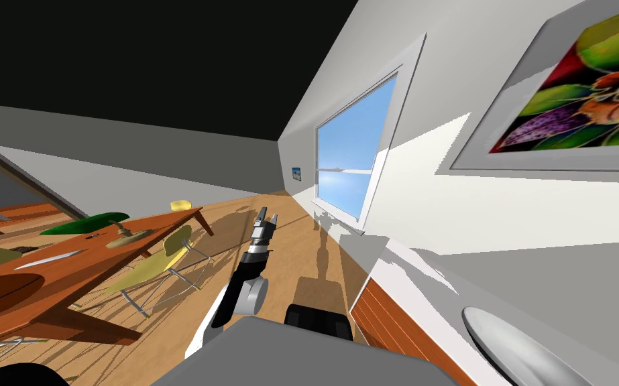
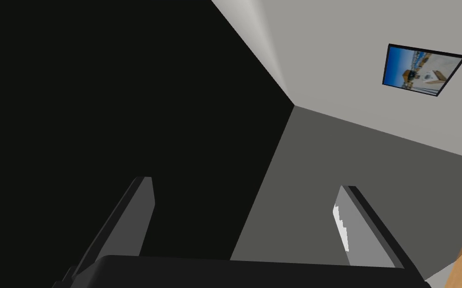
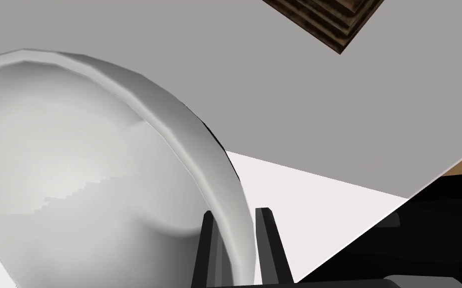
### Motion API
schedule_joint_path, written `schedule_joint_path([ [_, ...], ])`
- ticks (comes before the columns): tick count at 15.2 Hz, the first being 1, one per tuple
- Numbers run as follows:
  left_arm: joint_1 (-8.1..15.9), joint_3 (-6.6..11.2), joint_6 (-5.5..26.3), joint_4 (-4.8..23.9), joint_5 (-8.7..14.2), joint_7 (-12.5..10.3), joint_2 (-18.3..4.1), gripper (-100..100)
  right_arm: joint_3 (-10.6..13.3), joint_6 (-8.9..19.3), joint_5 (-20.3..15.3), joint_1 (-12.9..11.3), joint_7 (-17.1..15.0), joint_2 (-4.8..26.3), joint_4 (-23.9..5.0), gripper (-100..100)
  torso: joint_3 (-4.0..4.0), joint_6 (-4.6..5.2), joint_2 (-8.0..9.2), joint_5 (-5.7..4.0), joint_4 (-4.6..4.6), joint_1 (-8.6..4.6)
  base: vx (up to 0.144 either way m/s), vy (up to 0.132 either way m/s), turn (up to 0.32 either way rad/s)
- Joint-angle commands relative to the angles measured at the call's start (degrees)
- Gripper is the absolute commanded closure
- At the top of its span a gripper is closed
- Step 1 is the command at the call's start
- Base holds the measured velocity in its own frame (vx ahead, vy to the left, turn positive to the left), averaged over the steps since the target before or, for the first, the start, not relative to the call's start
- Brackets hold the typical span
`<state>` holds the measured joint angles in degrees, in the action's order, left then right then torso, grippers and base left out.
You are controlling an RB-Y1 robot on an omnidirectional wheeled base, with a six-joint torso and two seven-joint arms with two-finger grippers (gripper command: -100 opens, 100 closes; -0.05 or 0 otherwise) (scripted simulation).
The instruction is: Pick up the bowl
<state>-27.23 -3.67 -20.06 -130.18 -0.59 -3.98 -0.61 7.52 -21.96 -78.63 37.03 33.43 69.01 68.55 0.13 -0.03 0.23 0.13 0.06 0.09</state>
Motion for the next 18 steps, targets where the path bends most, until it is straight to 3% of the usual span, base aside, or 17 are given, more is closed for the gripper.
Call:
schedule_joint_path([
  [1,0.0,0.00,0.0,0.0,0.0,0.0,0.0,0,1.0,1.7,-0.9,1.2,-2.9,1.7,2.0,100,0.00,0.00,0.00,0.00,0.00,0.00,-0.036,-0.010,0.052],
  [3,0.0,0.00,0.0,0.0,0.0,0.0,0.0,0,1.0,1.7,-0.9,1.2,-3.8,1.7,2.0,100,0.00,-0.01,0.00,0.03,0.00,0.04,-0.033,-0.007,0.034],
  [10,0.0,0.00,0.0,0.0,0.0,0.0,0.0,0,4.0,6.5,-3.4,4.7,-12.8,6.7,7.9,100,0.03,-0.01,0.02,0.10,0.04,0.13,-0.034,-0.008,0.052],
  [12,0.0,0.00,0.0,0.0,0.0,0.0,0.0,0,4.0,6.5,-3.4,4.7,-14.1,6.7,7.9,100,0.05,0.00,0.05,0.11,0.06,0.14,-0.032,-0.008,0.032],
  [16,0.0,0.00,0.0,0.0,0.0,0.0,0.0,0,5.6,8.9,-4.7,6.4,-19.1,9.1,10.8,100,0.08,0.01,0.07,0.15,0.09,0.19,-0.034,-0.007,0.045],
  [18,0.0,0.00,0.0,0.0,0.0,0.0,0.0,0,5.5,8.6,-4.7,6.2,-18.4,8.9,10.5,100,0.09,0.04,0.07,0.16,0.11,0.20,-0.019,-0.004,0.013],
])
